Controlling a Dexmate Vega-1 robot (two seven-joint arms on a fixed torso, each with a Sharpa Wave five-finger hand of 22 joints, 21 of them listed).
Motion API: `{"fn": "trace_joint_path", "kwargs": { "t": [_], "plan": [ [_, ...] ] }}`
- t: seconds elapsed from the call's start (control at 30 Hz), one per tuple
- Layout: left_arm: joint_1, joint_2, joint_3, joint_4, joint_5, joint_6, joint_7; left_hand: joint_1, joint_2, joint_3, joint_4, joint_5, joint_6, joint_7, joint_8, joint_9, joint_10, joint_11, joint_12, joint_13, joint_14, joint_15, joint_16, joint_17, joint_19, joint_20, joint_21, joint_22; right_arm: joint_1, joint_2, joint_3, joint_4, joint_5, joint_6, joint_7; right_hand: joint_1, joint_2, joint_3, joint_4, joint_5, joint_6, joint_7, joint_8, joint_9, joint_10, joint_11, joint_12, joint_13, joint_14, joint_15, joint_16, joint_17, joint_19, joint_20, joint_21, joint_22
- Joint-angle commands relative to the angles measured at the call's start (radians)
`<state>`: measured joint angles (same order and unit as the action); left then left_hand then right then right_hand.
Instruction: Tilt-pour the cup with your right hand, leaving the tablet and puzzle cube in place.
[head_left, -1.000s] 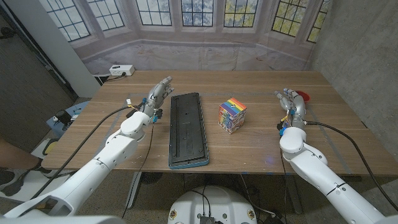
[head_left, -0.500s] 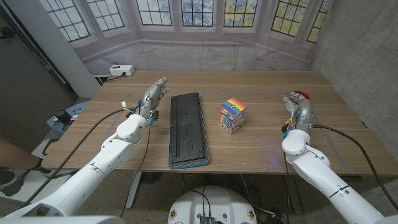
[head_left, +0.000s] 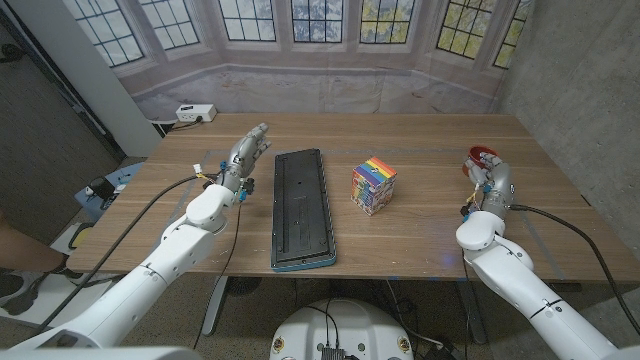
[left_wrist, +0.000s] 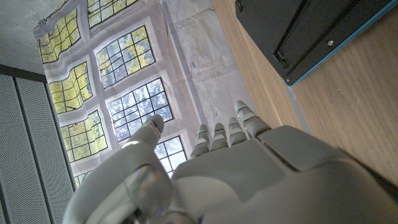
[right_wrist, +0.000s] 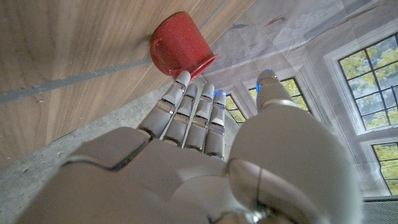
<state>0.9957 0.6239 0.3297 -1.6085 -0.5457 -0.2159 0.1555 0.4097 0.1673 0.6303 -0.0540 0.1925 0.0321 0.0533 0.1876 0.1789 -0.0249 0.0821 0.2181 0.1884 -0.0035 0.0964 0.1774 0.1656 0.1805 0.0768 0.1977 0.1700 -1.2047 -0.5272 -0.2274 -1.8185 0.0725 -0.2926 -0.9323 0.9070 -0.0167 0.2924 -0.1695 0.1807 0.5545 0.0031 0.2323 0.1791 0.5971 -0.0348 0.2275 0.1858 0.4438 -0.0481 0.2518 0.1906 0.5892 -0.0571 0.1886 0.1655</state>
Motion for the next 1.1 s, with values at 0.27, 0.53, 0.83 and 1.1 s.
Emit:
{"fn": "trace_joint_path", "kwargs": {
  "t": [0.27,0.53,0.83,1.1],
  "plan": [
    [-0.026,-0.006,0.014,0.024,0.005,0.003,-0.023,0.013,0.004,0.001,-0.01,0.005,0.0,-0.002,-0.002,0.002,0.002,0.006,-0.003,0.003,0.001,-0.001,0.0,0.001,0.0,-0.003,-0.002,0.004,0.02,0.025,-0.001,0.061,-0.04,-0.055,-0.08,0.022,-0.004,-0.006,0.003,0.006,0.033,-0.008,0.008,0.004,0.038,-0.013,0.008,0.001,0.026,-0.06,0.008,0.004,0.013,-0.014,0.002,0.001],
    [-0.033,-0.003,0.016,0.027,0.002,0.004,-0.036,0.016,0.005,0.001,-0.014,0.005,0.004,0.0,-0.001,0.002,0.003,0.005,-0.003,0.003,0.001,-0.002,0.0,0.001,0.0,-0.003,-0.002,0.004,0.055,0.058,-0.016,0.113,-0.065,-0.082,-0.141,0.037,-0.011,-0.012,0.003,0.008,0.076,-0.015,0.013,0.004,0.083,-0.023,0.015,0.002,0.044,-0.075,0.011,0.006,0.009,-0.008,0.0,0.001],
    [-0.031,0.0,0.013,0.019,0.007,0.002,-0.029,0.019,0.005,0.0,-0.018,0.005,0.004,0.0,-0.001,0.002,0.003,0.006,-0.004,0.003,0.002,-0.001,0.0,0.001,0.0,-0.003,-0.002,0.004,0.083,0.071,-0.028,0.161,-0.062,-0.089,-0.156,0.052,-0.026,-0.018,-0.001,0.011,0.09,-0.017,0.011,0.005,0.101,-0.031,0.016,0.003,0.062,-0.088,0.013,0.004,0.008,-0.01,-0.001,0.001],
    [-0.015,0.003,0.009,0.006,0.005,0.001,-0.022,0.023,0.006,0.0,-0.023,0.006,0.004,0.0,-0.001,0.002,0.003,0.006,-0.004,0.003,0.001,0.0,0.0,0.001,0.0,-0.003,-0.002,0.004,0.112,0.076,-0.044,0.195,-0.066,-0.109,-0.17,0.054,-0.031,-0.022,0.003,0.013,0.1,-0.018,0.01,0.005,0.109,-0.03,0.014,0.003,0.067,-0.089,0.013,0.005,0.007,-0.01,-0.001,0.001]
  ]
}}
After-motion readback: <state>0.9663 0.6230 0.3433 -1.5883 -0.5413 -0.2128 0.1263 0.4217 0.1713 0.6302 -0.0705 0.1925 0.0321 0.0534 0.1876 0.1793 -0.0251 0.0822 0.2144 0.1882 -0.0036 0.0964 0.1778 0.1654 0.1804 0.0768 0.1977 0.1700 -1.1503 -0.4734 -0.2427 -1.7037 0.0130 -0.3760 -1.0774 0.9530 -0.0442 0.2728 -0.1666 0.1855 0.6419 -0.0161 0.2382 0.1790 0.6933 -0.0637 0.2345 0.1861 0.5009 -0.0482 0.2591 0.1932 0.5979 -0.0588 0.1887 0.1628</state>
